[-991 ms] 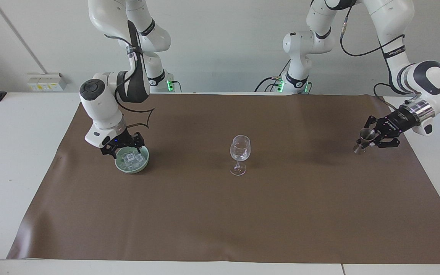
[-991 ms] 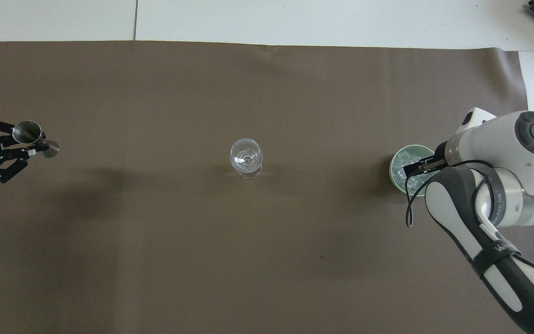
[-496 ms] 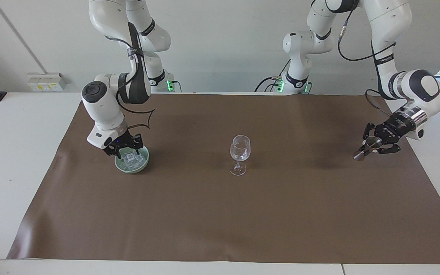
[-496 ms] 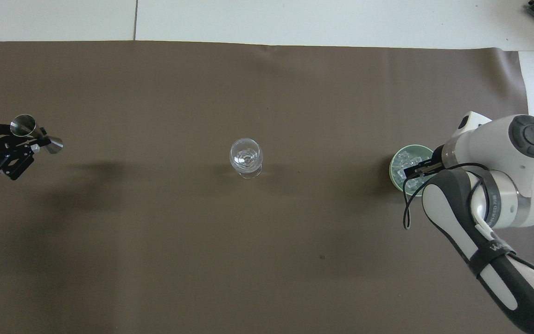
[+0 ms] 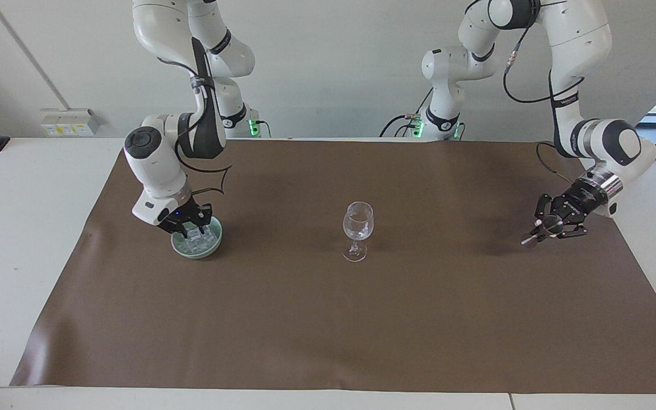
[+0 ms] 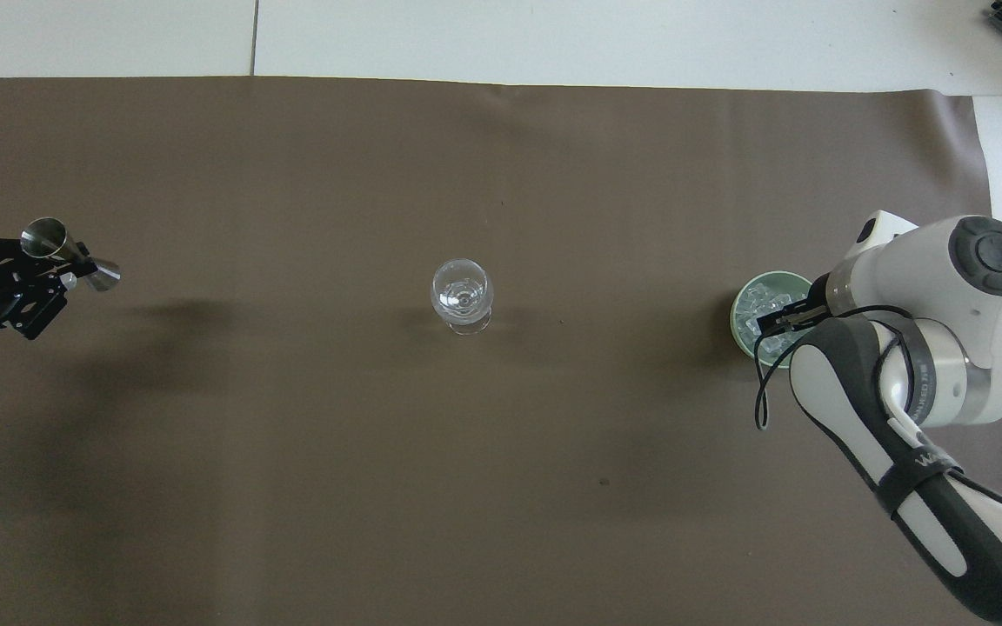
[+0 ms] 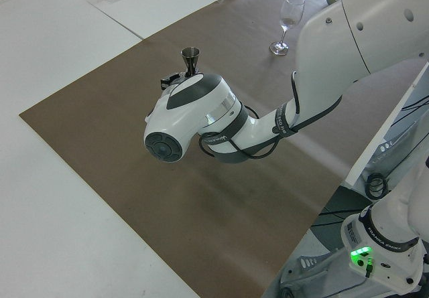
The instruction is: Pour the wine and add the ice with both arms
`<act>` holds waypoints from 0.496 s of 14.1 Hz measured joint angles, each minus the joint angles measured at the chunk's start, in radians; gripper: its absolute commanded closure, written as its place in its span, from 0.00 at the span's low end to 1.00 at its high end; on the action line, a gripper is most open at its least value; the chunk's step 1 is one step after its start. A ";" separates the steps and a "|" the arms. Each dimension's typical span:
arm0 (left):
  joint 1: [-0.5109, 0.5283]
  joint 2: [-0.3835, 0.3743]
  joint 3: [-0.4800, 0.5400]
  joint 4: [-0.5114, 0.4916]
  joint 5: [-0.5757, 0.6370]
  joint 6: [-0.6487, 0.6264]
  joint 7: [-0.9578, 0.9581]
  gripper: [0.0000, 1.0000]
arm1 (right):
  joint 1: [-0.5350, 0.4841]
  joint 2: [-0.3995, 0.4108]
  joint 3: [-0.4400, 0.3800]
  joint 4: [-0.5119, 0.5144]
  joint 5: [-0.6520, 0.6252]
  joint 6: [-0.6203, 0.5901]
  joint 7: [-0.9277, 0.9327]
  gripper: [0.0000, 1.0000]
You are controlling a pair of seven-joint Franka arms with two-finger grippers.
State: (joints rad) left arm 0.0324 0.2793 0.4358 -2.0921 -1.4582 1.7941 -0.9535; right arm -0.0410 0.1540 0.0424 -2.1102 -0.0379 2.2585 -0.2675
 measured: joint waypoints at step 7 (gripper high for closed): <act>0.004 0.025 0.001 -0.052 -0.077 0.018 0.033 1.00 | 0.000 0.000 0.000 0.000 -0.001 0.000 0.000 0.59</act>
State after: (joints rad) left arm 0.0365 0.3045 0.4369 -2.1445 -1.5348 1.8121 -0.9207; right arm -0.0410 0.1542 0.0424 -2.1102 -0.0385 2.2585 -0.2675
